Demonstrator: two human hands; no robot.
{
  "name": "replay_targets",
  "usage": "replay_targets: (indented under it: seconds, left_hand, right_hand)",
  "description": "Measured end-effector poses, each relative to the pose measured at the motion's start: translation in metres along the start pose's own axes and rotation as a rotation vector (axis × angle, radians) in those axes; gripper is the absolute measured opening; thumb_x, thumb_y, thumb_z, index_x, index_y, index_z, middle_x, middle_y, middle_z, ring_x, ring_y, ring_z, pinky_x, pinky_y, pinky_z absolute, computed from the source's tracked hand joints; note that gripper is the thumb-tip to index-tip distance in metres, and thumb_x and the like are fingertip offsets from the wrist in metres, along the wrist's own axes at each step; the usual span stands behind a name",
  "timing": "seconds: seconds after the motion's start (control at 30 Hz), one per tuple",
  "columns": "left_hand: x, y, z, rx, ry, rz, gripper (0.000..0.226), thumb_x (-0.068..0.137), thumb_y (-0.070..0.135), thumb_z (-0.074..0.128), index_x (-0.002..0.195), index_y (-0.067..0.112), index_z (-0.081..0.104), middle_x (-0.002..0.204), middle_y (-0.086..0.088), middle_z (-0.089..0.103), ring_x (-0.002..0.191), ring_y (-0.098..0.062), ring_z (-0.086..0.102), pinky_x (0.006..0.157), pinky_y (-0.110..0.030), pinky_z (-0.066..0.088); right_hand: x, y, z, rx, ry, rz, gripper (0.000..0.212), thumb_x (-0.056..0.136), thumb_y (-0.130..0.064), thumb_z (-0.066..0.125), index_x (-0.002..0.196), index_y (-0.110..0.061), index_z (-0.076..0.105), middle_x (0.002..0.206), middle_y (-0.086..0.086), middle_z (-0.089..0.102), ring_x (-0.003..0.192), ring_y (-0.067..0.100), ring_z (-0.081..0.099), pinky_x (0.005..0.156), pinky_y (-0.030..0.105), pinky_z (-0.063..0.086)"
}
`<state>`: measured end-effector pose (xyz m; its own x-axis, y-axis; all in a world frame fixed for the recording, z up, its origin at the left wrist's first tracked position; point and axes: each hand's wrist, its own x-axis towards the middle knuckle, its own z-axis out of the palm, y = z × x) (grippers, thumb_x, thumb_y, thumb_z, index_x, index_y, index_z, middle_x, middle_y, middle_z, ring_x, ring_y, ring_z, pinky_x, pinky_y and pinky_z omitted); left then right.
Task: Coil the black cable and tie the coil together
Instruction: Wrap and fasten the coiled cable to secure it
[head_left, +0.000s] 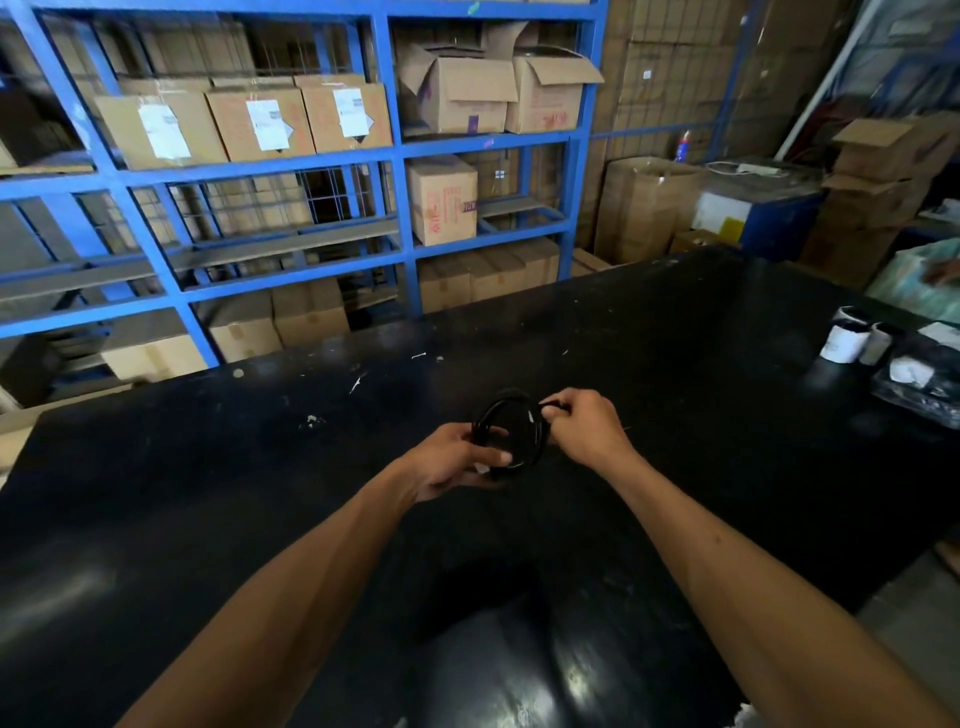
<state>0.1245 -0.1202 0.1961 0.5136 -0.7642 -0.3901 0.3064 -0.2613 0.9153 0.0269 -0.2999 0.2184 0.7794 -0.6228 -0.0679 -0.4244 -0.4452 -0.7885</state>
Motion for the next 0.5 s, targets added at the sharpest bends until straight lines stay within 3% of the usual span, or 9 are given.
replay_targets:
  seconds: [0.13,0.27,0.37,0.5]
  left_hand:
    - [0.005,-0.001,0.003,-0.051,0.11,0.065,0.018,0.085,0.002,0.074,0.101,-0.003,0.07,0.106,-0.018,0.072,0.095,-0.024,0.074,0.083,-0.037,0.062]
    - [0.015,-0.005,0.003,-0.084,0.117,0.006,0.038,0.083,0.001,0.075,0.119,-0.008,0.064,0.115,-0.022,0.071,0.102,-0.03,0.072,0.077,-0.032,0.061]
    - [0.029,-0.016,0.009,-0.015,0.233,-0.076,0.051,0.08,-0.003,0.077,0.127,-0.008,0.057,0.116,-0.021,0.067,0.098,-0.03,0.072,0.073,-0.033,0.063]
    - [0.049,-0.039,0.023,0.018,0.337,-0.159,0.02,0.083,-0.005,0.074,0.101,-0.002,0.068,0.102,-0.015,0.068,0.091,-0.025,0.069,0.065,-0.028,0.063]
  right_hand:
    - [0.006,0.016,-0.005,0.164,0.047,0.165,0.017,0.096,-0.014,0.066,0.112,-0.016,0.072,0.096,0.001,0.069,0.084,0.011,0.069,0.072,0.029,0.062]
    - [0.01,0.037,-0.01,0.267,-0.008,0.271,0.024,0.094,-0.01,0.069,0.118,-0.01,0.07,0.099,0.003,0.068,0.086,0.012,0.069,0.067,0.024,0.059]
    - [0.012,0.054,-0.006,0.251,-0.046,0.289,0.019,0.094,-0.009,0.069,0.113,-0.01,0.072,0.097,0.004,0.069,0.084,0.012,0.07,0.064,0.023,0.059]
    - [0.021,0.085,0.009,0.245,-0.099,0.318,0.015,0.093,-0.005,0.07,0.108,-0.003,0.073,0.088,0.007,0.071,0.076,0.015,0.07,0.071,0.032,0.064]
